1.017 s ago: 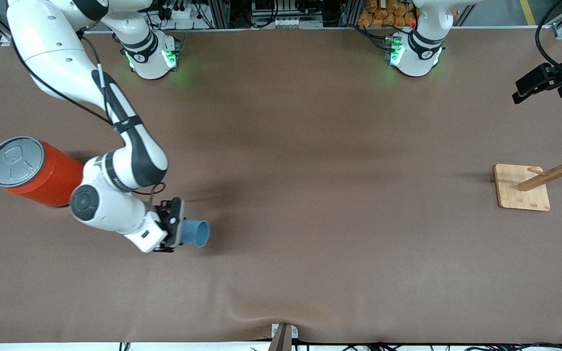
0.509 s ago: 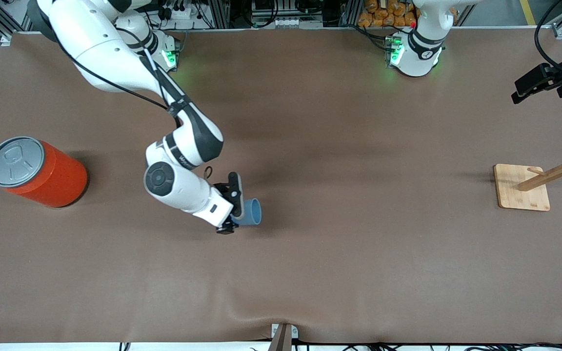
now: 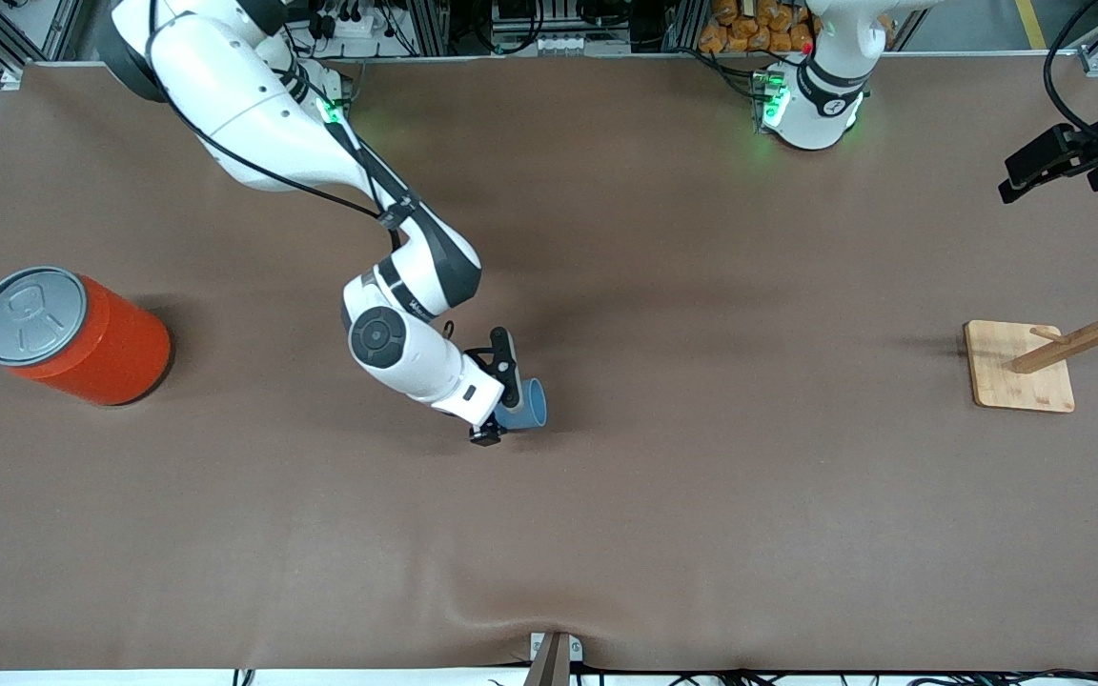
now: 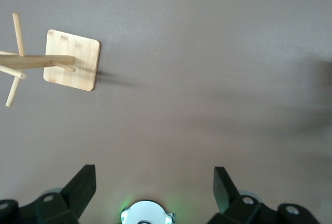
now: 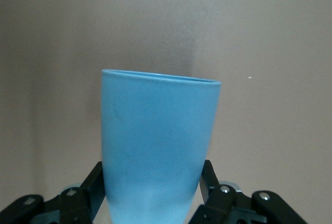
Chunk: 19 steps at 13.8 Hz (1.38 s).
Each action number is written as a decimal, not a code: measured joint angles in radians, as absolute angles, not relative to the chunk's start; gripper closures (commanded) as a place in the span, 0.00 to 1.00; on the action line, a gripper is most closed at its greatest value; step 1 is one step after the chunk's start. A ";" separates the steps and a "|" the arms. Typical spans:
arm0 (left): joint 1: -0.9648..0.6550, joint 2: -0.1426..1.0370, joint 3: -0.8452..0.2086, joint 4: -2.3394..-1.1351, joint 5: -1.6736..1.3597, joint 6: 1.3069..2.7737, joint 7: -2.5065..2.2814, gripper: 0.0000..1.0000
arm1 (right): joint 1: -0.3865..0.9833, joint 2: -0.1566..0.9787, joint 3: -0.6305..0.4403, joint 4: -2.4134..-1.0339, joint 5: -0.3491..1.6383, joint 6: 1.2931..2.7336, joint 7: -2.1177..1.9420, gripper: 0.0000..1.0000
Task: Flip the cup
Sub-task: 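Carry the blue cup toward the table middle and set it down, then release the cup and raise the right gripper while the left gripper approaches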
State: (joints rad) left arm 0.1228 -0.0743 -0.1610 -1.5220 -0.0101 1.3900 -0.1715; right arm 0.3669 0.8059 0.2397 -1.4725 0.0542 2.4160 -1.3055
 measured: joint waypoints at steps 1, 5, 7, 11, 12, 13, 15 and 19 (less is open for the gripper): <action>0.123 -0.074 -0.162 -1.522 -0.010 1.390 -0.172 0.00 | 0.383 0.808 0.224 -1.473 0.054 2.419 -1.305 0.00; 0.121 -0.074 -0.164 -1.525 -0.010 1.390 -0.172 0.00 | 0.391 0.809 0.208 -1.472 0.052 2.420 -1.306 0.00; 0.121 -0.072 -0.164 -1.525 -0.010 1.390 -0.172 0.00 | 0.391 0.809 0.204 -1.472 0.052 2.420 -1.305 0.00; 0.120 -0.066 -0.165 -1.525 -0.010 1.391 -0.172 0.00 | 0.388 0.809 0.201 -1.470 0.057 2.415 -1.295 0.00; 0.120 -0.064 -0.165 -1.525 -0.010 1.391 -0.172 0.00 | 0.384 0.809 0.201 -1.470 0.057 2.406 -1.273 0.00; 0.120 -0.062 -0.165 -1.525 -0.010 1.392 -0.172 0.00 | 0.380 0.807 0.200 -1.469 0.058 2.387 -1.237 0.00; 0.120 -0.062 -0.165 -1.525 -0.010 1.393 -0.172 0.00 | 0.379 0.798 0.202 -1.461 0.058 2.335 -1.137 0.00; 0.119 -0.062 -0.165 -1.525 -0.010 1.393 -0.172 0.00 | 0.379 0.754 0.210 -1.457 0.058 2.221 -0.954 0.00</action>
State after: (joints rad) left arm 0.1195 -0.0620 -0.1651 -1.5249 -0.0101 1.3932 -0.1715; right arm 0.3791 0.7539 0.2104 -1.4567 0.0581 2.2212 -0.9540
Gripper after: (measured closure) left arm 0.000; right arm 0.000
